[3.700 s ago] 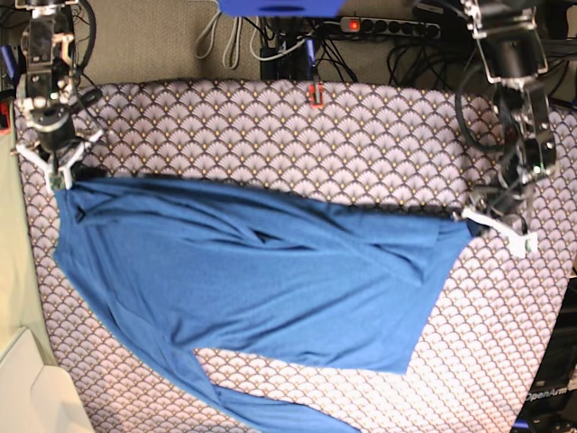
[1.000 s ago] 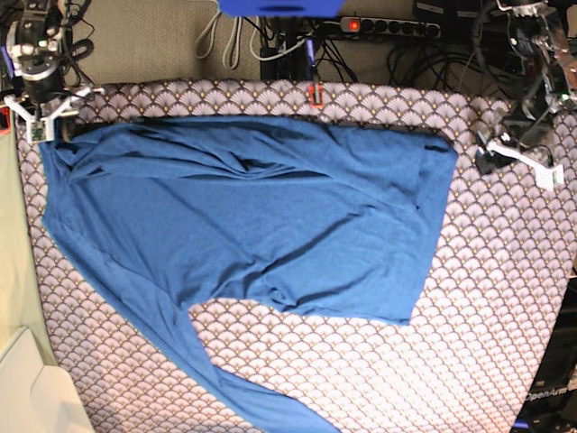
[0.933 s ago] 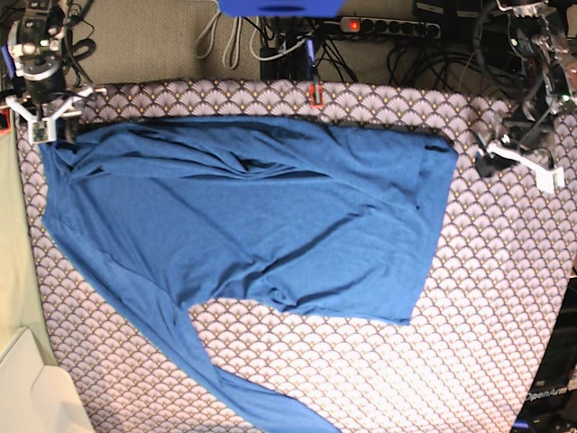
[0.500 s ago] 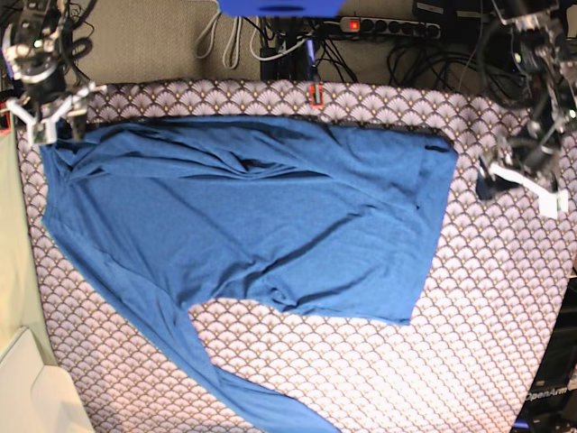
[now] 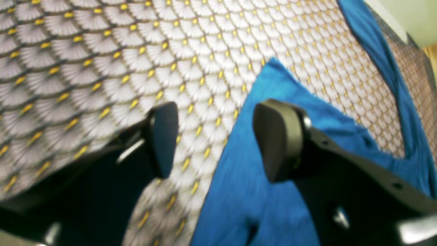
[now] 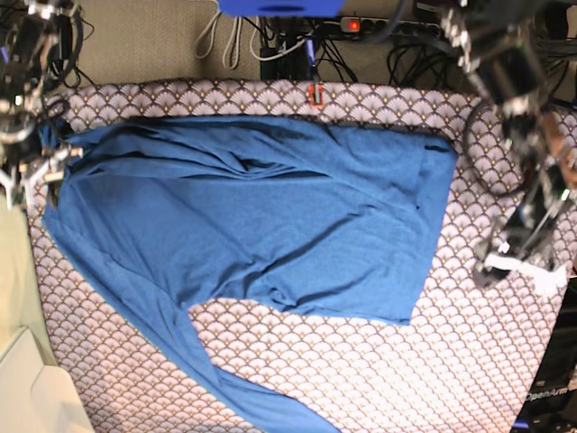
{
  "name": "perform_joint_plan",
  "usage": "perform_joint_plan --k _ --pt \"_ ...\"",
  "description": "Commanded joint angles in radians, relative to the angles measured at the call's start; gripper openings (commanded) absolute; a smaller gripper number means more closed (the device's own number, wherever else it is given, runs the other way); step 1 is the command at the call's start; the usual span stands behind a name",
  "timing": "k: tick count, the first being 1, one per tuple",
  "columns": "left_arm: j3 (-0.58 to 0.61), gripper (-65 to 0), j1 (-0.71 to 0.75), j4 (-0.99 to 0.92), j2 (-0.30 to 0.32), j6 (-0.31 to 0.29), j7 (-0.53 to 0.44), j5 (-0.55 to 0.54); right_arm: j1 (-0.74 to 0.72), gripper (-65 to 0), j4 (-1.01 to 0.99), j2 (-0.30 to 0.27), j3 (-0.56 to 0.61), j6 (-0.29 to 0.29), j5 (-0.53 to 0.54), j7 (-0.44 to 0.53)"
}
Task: Fold the T-shirt properly
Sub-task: 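Release the shirt and move both grippers toward the hem, then lower both grippers onto the blue shirt's hem edge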
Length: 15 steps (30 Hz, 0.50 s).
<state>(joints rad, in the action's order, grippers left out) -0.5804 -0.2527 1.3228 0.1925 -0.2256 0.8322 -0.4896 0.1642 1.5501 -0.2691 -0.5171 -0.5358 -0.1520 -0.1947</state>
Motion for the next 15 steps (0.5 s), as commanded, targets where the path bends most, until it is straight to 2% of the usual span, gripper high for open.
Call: perform_joint_plan --k 1,5,7,11,15 --pt "0.000 -27.5 -0.046 -0.022 0.006 -0.007 -0.044 0.001 -0.050 -25.6 -0.020 -0.015 0.002 -0.016 -0.010 0.024" --pt "0.098 -26.8 -0.132 -0.167 -0.011 -0.007 -0.178 0.042 -0.211 -20.6 -0.155 -0.017 0.005 -0.051 -0.096 0.024" --pt "0.165 -23.6 -0.159 -0.233 -0.011 -0.004 -0.258 0.048 -0.282 -19.0 -0.210 -0.017 0.005 -0.051 -0.128 0.024" --pt "0.294 -19.3 -0.219 -0.366 -0.011 0.001 -0.399 0.048 -0.391 -17.7 -0.297 -0.019 0.007 -0.051 -0.137 0.024" --pt "0.368 -17.9 -0.293 -0.558 -0.011 0.002 -0.502 0.048 -0.449 -16.7 -0.371 -0.031 0.008 -0.051 -0.139 0.024"
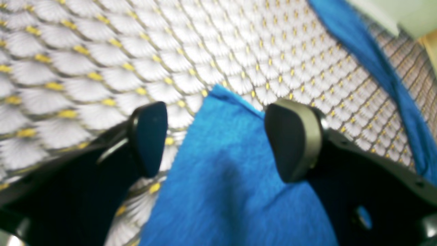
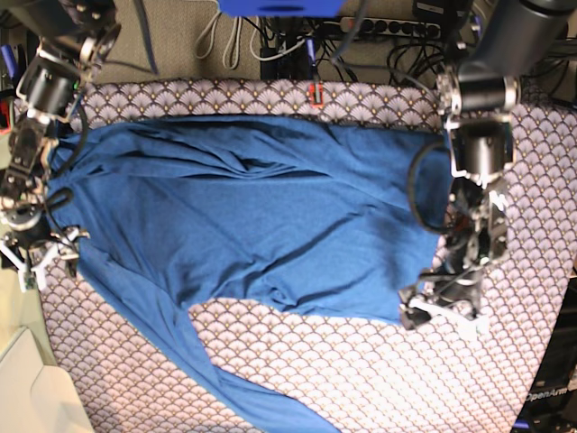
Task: Fold the T-shirt properly
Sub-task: 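Lower both grippers onto the blue shirt's hem edge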
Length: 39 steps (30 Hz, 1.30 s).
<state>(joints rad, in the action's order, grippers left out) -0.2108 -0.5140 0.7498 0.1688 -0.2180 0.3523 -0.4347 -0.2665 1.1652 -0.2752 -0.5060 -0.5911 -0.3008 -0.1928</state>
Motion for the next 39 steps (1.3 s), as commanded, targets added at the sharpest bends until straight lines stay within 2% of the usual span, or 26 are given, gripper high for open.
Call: perform_joint_plan --k 1,6,11,17,23,30,32,36,37,39 --pt "0.011 -17.9 -0.047 -0.028 0.013 -0.005 -0.043 -0.006 -0.026 -16.7 -0.001 -0.029 -0.003 0.004 0.010 0.023" --pt "0.096 -17.9 -0.157 -0.252 0.013 -0.007 -0.158 -0.006 -0.063 -16.8 -0.047 -0.034 0.031 0.009 0.010 0.026" --pt "0.170 -17.9 -0.177 -0.327 0.002 -0.004 -0.189 -0.006 -0.058 -16.9 -0.032 -0.034 0.037 0.009 0.010 0.028" --pt "0.170 -17.9 -0.176 -0.370 -0.019 -0.004 -0.200 -0.008 -0.057 -16.9 -0.037 -0.057 0.037 0.006 0.010 0.028" --pt "0.173 -17.9 -0.177 -0.497 -0.015 -0.004 -0.371 -0.008 -0.057 -16.9 -0.034 -0.057 0.037 0.006 0.010 0.028" --pt "0.178 -18.8 -0.171 -0.530 0.007 -0.004 -0.381 -0.008 -0.060 -16.9 -0.034 -0.057 0.037 0.006 0.010 0.026" --pt "0.179 -23.6 -0.171 -0.530 0.007 -0.004 -0.379 -0.006 -0.063 -16.9 -0.034 -0.057 0.037 0.006 0.010 0.026" --pt "0.179 -43.3 -0.171 -0.530 0.007 -0.004 -0.378 -0.006 -0.063 -17.0 -0.034 -0.057 0.037 0.006 0.010 0.026" --pt "0.179 -46.1 -0.171 -0.530 0.007 -0.004 -0.378 -0.006 -0.061 -17.1 -0.034 -0.057 0.037 0.006 0.010 0.026" --pt "0.179 -46.6 -0.171 -0.530 0.007 -0.004 -0.379 -0.006 -0.060 -17.1 -0.035 -0.057 0.037 0.006 0.010 0.026"
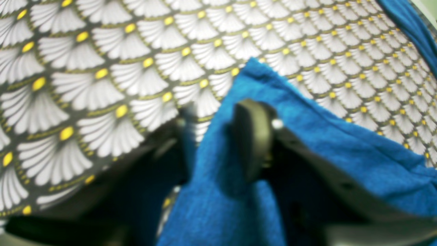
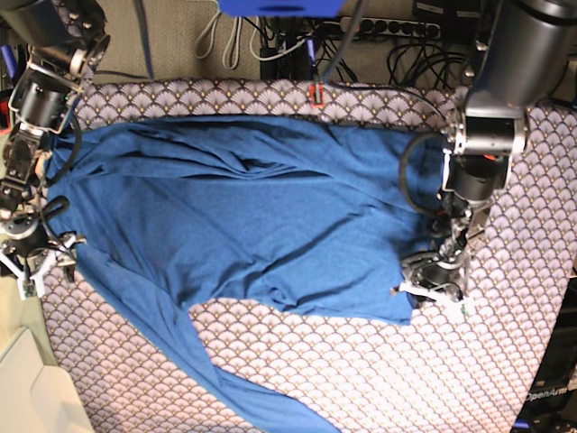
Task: Fold the T-shirt properly
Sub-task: 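Lower both grippers onto the blue shirt's hem edge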
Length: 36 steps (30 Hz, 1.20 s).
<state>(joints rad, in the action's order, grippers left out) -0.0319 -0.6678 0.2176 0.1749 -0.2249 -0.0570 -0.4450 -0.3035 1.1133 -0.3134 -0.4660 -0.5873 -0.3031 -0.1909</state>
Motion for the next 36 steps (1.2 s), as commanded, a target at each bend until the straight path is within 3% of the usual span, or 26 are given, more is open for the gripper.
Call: perform_joint_plan --k 1,6,10,30,36 --pt "0.000 -46.5 -0.017 0.003 0.001 0.003 0.030 0.004 -0.021 -17.1 0.017 -0.019 -0.003 0.002 0.012 0.024" --pt "0.002 -50.2 -0.017 0.009 -0.007 -0.005 0.033 0.005 -0.020 -17.1 0.015 -0.019 -0.003 0.002 0.012 0.024" --pt "0.002 -65.0 -0.019 0.010 -0.010 0.000 0.035 0.005 -0.020 -17.2 0.018 -0.019 -0.006 0.002 0.012 0.023" --pt "-0.001 -64.5 -0.019 0.016 0.015 -0.009 0.036 -0.002 0.000 -17.2 0.018 -0.028 -0.003 0.003 0.012 0.026" --pt "-0.009 -64.5 0.052 0.273 0.044 -0.009 0.224 -0.004 0.000 -17.2 0.018 -0.025 -0.003 0.005 0.012 0.028"
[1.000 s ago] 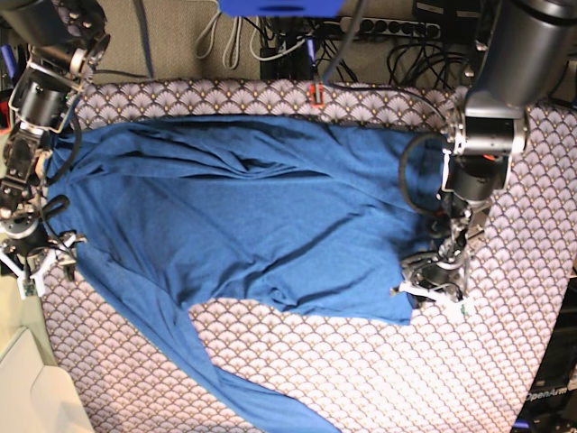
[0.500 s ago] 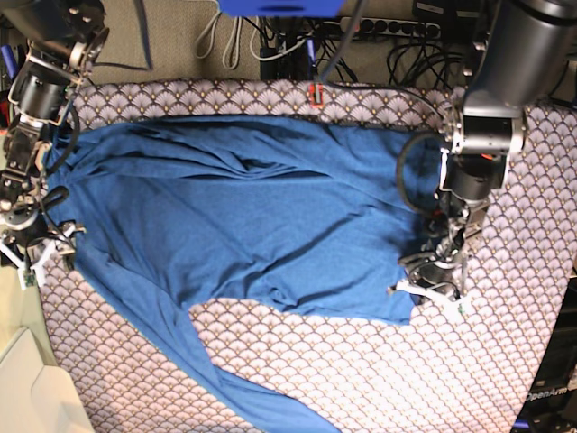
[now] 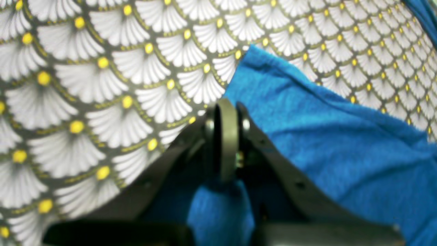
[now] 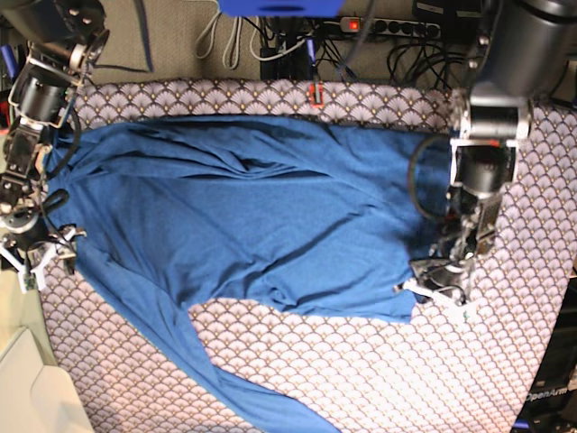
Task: Fold the T-shirt properly
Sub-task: 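Lower both grippers onto the blue shirt's hem edge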
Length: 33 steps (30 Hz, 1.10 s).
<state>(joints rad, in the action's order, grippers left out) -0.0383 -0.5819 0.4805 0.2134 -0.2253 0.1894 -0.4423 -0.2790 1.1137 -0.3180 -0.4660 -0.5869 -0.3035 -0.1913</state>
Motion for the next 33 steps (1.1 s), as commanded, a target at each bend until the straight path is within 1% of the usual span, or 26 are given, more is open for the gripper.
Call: perform_joint_plan --k 1,3,6,9,12,14,17,19,21,24,27,33 --pt "-0.002 -64.5 -0.010 0.086 0.005 -0.004 0.009 -0.003 -0.026 -17.2 0.016 -0.020 -0.004 0.005 0.013 0.028" --pt "-0.002 -64.5 0.035 0.206 0.011 0.000 0.063 0.000 -0.026 -17.2 0.013 -0.019 -0.004 0.005 0.013 0.028" --pt "-0.002 -64.5 0.084 0.337 0.019 0.002 0.134 0.000 -0.027 -17.2 0.013 -0.013 -0.004 0.005 0.013 0.028" --pt "-0.004 -64.5 0.119 0.403 0.039 0.002 0.164 -0.002 -0.027 -17.2 0.013 -0.010 -0.004 0.005 0.013 0.028" --pt "-0.004 -64.5 0.129 0.412 0.047 0.002 0.166 -0.002 -0.047 -17.2 0.009 -0.007 -0.004 0.005 0.013 0.028" --pt "-0.004 -64.5 0.141 0.416 0.070 0.002 0.169 -0.006 -0.047 -17.1 0.009 -0.007 -0.004 0.005 0.013 0.028" --pt "-0.005 -64.5 0.147 0.416 0.082 0.002 0.166 -0.006 -0.064 -16.9 0.009 -0.003 -0.004 0.005 0.014 0.028" --pt "-0.028 -64.5 0.147 0.416 0.088 0.002 0.164 -0.005 -0.079 -16.9 0.001 0.006 -0.003 0.005 0.014 0.028" --pt "-0.065 -64.5 0.147 0.415 0.088 0.002 0.166 0.000 -0.110 -16.8 -0.044 0.007 -0.001 0.005 0.014 0.028" --pt "-0.078 -64.5 0.144 0.415 0.087 0.002 0.164 0.000 -0.162 -16.8 -0.137 0.001 0.025 0.005 0.013 0.028" --pt "-0.076 -64.5 0.141 0.415 0.087 0.002 0.164 0.000 -0.194 -16.8 -0.200 -0.023 0.048 0.005 0.013 0.029" --pt "-0.074 -64.5 0.116 0.404 0.083 0.002 0.161 0.000 -0.222 -16.8 -0.225 -0.027 0.054 0.005 0.013 0.029"
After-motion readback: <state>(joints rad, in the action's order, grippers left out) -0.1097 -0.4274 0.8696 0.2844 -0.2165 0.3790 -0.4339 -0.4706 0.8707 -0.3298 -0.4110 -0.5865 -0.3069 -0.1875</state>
